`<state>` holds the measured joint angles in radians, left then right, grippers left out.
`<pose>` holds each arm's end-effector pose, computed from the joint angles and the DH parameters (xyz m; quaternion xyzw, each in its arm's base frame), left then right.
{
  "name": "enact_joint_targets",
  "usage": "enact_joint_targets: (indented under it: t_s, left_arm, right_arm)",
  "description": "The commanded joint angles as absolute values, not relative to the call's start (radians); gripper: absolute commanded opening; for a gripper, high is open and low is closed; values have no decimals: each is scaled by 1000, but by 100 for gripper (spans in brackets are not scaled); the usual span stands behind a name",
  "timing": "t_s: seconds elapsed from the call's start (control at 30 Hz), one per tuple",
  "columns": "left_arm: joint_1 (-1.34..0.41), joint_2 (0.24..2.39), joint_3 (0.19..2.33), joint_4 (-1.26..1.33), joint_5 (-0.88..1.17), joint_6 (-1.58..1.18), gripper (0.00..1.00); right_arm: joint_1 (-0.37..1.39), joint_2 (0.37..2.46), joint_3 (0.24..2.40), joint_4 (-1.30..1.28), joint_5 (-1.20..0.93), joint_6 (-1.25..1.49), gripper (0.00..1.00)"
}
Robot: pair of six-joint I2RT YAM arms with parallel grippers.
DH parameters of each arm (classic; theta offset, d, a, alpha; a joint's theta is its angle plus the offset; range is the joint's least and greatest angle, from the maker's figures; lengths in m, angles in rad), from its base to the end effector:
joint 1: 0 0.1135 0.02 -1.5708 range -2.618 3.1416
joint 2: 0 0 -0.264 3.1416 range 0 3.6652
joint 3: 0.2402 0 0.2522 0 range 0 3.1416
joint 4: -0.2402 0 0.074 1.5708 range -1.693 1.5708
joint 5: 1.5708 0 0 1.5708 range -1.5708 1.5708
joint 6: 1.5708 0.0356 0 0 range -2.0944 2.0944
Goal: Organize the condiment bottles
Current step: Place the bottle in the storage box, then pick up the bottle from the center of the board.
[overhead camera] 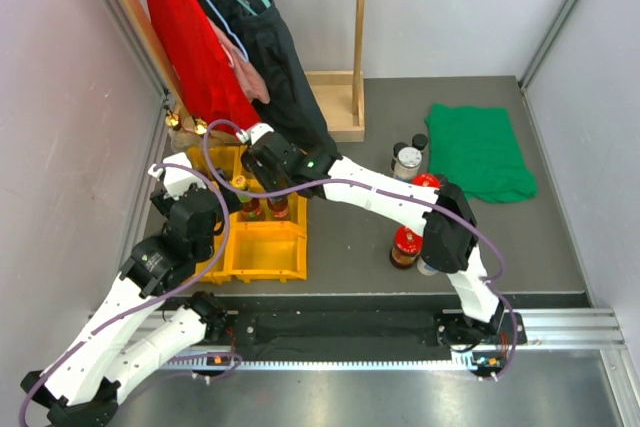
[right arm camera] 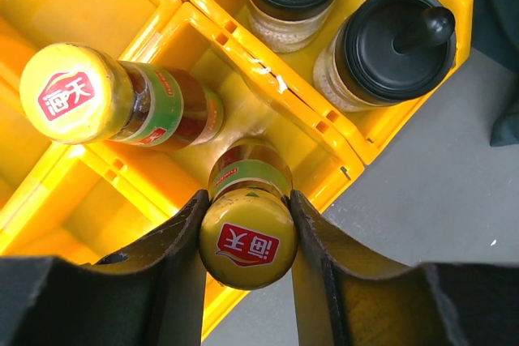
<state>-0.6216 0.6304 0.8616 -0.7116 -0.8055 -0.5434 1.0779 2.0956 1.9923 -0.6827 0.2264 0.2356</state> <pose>0.1116 -0.0484 0.3381 -0.1723 0.7940 0.0174 0.5828 0.2337 0.4181 0.2995 -0.3359 0.8555 0.1493 0.3646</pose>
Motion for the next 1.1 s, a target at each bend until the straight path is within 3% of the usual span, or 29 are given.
enact_joint_targets:
  t_s: [0.0,0.07,0.13,0.17,0.33,0.47,0.77,0.93,1.07]
  left_arm:
    - [-617,621,856,-698,-828,-538,99]
    - [-617,621,856,-699,-830,-537,99]
    - [-617,618,856,-699,-828,-538,99]
    - [-617,618,856,-698,-828,-538,99]
    - [-617,617,857,-698,-830,-540,99]
    - [-618,615,856,-698,-830,-538,99]
    - [-617,614,856,-686,-790,-522,99]
    - [-618,617,856,-669,-746,-505,99]
    - [-617,618,851,-608,-585,-445,99]
  right_arm:
    - [1089,2079,2060,-612,241,239,38]
    - [1089,2074,2060,-612,242,242,55]
    - [1088,2071,2060,-612,242,245,64]
    - [1089,2068,2062,-611,244,247,75]
    - [1089,2059,2111,-640,261,264,93]
    - [1089,2020,2108,-650,307,275,99]
    - [1089,1910,2048,-722,437,317,99]
    - [1063,1781,1922,-752,511,380,99]
    - [1009,1646,1774,-755,535,443,99]
